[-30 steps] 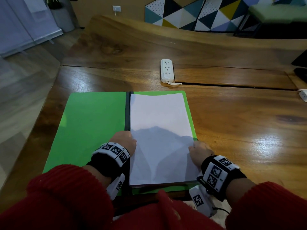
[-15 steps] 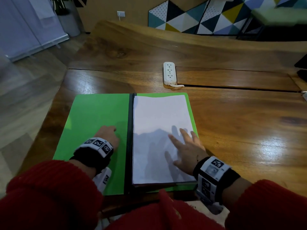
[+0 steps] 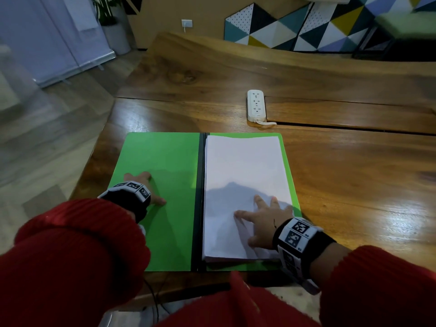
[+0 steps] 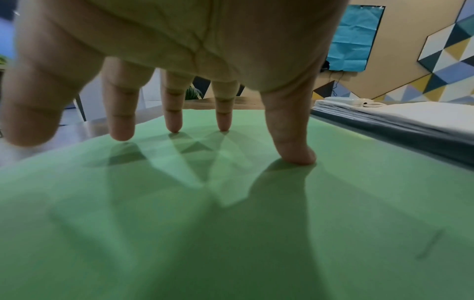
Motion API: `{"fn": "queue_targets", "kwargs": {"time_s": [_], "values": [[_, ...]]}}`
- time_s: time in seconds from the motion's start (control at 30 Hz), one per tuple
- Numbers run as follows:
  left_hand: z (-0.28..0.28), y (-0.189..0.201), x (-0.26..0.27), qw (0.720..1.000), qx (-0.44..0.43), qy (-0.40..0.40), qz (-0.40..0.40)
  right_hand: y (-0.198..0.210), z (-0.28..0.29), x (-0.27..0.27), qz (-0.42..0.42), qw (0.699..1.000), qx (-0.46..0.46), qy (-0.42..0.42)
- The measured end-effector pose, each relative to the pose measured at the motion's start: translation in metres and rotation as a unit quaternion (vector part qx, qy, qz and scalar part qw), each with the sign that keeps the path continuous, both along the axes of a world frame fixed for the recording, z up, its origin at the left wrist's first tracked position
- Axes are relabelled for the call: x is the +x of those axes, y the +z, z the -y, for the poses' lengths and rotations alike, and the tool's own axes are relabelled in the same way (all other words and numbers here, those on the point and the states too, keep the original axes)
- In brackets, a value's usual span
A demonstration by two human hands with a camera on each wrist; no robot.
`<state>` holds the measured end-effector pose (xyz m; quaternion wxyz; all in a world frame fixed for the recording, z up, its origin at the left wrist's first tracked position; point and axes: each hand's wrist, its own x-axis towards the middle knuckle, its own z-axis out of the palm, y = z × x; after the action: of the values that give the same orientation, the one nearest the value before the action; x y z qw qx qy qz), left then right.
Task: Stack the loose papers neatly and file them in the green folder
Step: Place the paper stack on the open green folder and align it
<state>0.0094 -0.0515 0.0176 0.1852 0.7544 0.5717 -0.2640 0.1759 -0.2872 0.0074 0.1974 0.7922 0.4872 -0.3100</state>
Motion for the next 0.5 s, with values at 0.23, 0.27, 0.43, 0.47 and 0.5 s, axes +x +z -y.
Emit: {"fn": "queue_targets", "kwargs": {"time_s": [0.23,0.27,0.43,0.47,0.5], "values": [[-0.019,0.000,-0.006,1.000,0.019,0.001,-0.017,0.003,-0.026,-0.031,-0.040,0.996,0.039,0.069],[-0.023,0.000,-0.009,0.999,0.024,0.005,-0.029,-0.001,-0.029,-0.033,-0.047,0.996,0.029,0.067],[-0.037,-0.011,-0.023,0.997,0.042,0.043,-0.044,-0.012,-0.029,-0.035,-0.038,0.997,0.016,0.070],[-0.042,-0.015,-0.026,0.997,0.046,0.057,-0.031,-0.012,-0.030,-0.035,-0.036,0.997,0.016,0.072],[-0.044,-0.015,-0.029,0.997,0.047,0.064,-0.022,-0.012,-0.030,-0.035,-0.035,0.997,0.016,0.072]]}}
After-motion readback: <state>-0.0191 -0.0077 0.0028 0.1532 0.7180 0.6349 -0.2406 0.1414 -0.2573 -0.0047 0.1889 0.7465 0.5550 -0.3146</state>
